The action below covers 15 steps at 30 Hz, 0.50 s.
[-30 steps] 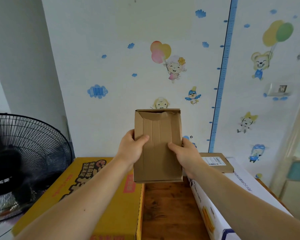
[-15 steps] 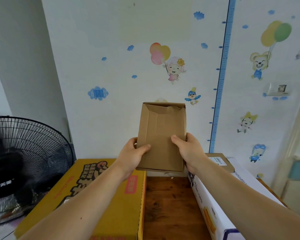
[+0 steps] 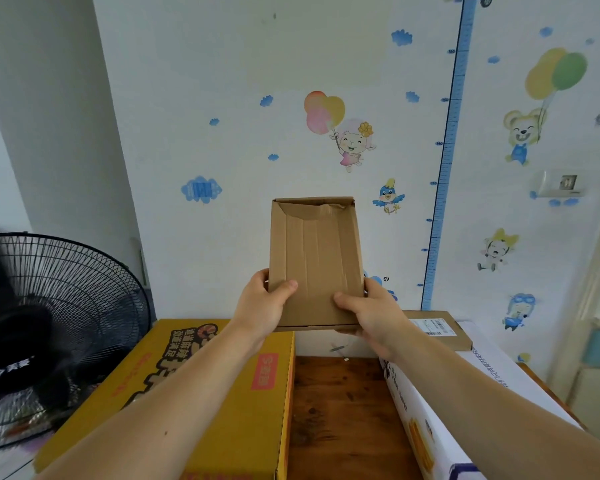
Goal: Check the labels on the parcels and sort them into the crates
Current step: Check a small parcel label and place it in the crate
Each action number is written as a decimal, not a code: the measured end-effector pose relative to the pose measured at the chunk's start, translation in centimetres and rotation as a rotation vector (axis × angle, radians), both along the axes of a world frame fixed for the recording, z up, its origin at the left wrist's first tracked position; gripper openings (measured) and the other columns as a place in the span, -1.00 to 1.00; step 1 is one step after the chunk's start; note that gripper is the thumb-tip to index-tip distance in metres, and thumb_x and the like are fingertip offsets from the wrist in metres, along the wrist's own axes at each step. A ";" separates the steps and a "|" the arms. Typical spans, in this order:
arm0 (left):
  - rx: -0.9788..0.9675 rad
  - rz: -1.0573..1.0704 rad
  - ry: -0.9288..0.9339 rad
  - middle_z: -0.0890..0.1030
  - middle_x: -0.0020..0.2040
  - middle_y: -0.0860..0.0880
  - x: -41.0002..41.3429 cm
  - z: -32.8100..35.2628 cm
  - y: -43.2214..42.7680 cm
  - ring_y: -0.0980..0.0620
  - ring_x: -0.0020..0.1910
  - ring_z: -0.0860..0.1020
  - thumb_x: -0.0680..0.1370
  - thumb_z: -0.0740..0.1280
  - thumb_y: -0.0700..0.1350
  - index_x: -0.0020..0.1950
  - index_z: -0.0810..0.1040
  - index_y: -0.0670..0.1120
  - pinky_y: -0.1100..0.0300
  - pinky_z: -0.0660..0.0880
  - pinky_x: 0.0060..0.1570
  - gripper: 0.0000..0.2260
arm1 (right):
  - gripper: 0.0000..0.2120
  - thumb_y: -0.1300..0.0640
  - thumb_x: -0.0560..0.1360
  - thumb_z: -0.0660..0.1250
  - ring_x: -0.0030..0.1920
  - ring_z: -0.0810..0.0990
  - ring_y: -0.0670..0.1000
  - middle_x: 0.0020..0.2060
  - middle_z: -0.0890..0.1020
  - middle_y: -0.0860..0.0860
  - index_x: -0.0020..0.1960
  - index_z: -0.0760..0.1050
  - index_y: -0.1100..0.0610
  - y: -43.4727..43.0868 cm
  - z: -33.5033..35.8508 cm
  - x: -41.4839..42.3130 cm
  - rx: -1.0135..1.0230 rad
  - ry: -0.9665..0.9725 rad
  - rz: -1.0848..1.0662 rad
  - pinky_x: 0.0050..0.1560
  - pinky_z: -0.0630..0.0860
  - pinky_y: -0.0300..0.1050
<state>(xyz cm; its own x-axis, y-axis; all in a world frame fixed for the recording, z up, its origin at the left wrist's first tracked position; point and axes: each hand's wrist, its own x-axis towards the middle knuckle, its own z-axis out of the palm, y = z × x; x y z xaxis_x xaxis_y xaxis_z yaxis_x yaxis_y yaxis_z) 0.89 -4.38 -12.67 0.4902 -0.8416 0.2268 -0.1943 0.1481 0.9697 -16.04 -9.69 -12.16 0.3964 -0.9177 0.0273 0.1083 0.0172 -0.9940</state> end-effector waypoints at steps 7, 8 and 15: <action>-0.046 -0.006 0.015 0.58 0.13 0.02 0.2 0.4 0.3 0.02 0.12 0.57 0.58 0.37 -0.08 0.35 0.39 -0.03 0.05 0.53 0.15 -0.64 | -0.71 0.23 0.55 0.37 0.02 0.63 0.11 0.06 0.61 0.07 0.22 0.40 0.05 0.4 0.5 0.2 -0.045 -0.021 0.000 -0.15 0.59 -0.02; -0.053 0.001 0.011 0.58 0.13 0.03 0.2 0.4 0.3 0.03 0.12 0.57 0.58 0.36 -0.08 0.35 0.40 -0.02 0.06 0.53 0.15 -0.65 | -0.71 0.24 0.56 0.37 0.01 0.63 0.09 0.05 0.61 0.06 0.22 0.39 0.05 0.5 0.5 0.2 -0.058 -0.021 0.004 -0.15 0.60 -0.02; -0.053 0.031 0.029 0.59 0.07 0.05 0.3 0.5 0.4 0.08 0.05 0.58 0.58 0.37 -0.12 0.30 0.42 -0.05 0.15 0.52 0.02 -0.69 | -0.71 0.16 0.58 0.35 -0.01 0.58 -0.09 0.00 0.58 -0.05 0.25 0.37 0.04 0.6 0.5 0.1 -0.191 0.059 -0.005 -0.02 0.53 -0.21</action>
